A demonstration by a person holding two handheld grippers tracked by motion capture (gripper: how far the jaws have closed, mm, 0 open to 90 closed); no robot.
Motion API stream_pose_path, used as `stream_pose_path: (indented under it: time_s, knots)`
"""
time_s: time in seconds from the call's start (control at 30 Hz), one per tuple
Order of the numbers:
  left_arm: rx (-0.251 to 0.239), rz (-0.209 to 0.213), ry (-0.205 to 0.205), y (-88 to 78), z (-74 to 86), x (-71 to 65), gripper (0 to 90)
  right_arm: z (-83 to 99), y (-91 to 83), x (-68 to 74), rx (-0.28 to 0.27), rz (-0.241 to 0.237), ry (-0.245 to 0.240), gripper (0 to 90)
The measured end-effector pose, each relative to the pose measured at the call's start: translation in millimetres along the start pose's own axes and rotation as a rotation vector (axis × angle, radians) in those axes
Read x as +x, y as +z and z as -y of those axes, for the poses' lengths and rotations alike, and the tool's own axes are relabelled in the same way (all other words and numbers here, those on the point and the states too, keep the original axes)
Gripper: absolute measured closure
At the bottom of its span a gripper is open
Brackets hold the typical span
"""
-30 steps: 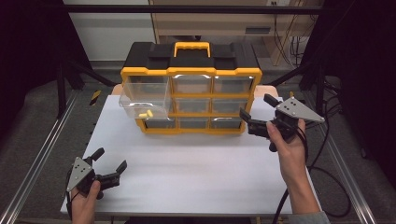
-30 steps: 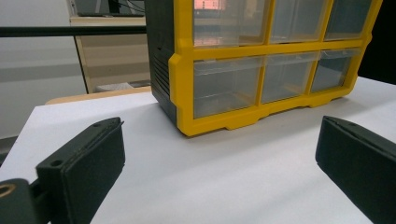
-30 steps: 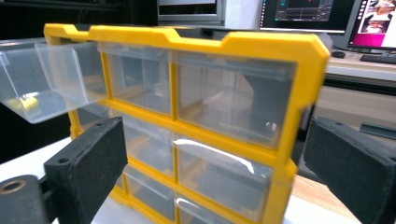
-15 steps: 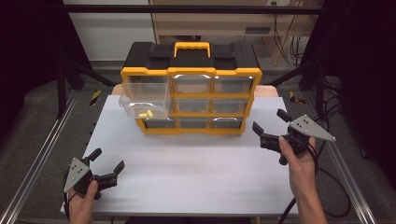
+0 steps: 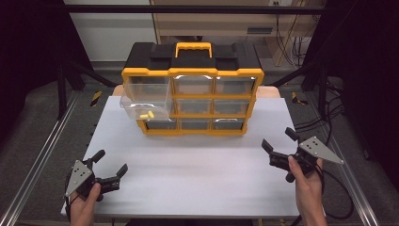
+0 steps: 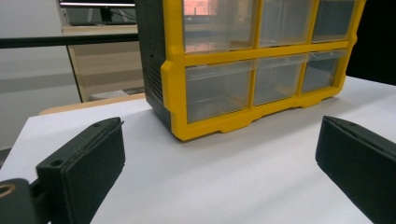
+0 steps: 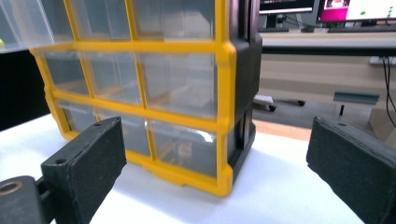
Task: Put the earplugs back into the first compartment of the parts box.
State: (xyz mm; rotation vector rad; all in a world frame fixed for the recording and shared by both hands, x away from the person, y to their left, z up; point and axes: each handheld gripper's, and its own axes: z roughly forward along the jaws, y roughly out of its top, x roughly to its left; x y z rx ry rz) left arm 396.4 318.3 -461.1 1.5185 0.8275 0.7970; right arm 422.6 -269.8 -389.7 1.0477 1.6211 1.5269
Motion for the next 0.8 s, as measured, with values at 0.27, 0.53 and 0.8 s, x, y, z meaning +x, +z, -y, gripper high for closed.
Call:
stream_pose_path:
  time_s: [0.27, 0.53, 0.8]
  knots:
    - [-0.007, 0.018, 0.004, -0.9, -0.4, -1.1, 1.1, 18.8, -4.2, 1.0, 0.018, -0.005, 0.009, 5.0]
    - [0.000, 0.042, -0.001, -0.3, 0.3, -4.3, 1.1, 37.4, 2.2, 7.5, 0.051, -0.037, 0.026, 6.5]
    - [0.050, 0.050, -0.013, 4.6, 2.3, -6.6, 1.1, 58.6, 21.0, 14.1, 0.088, -0.058, 0.062, 6.2]
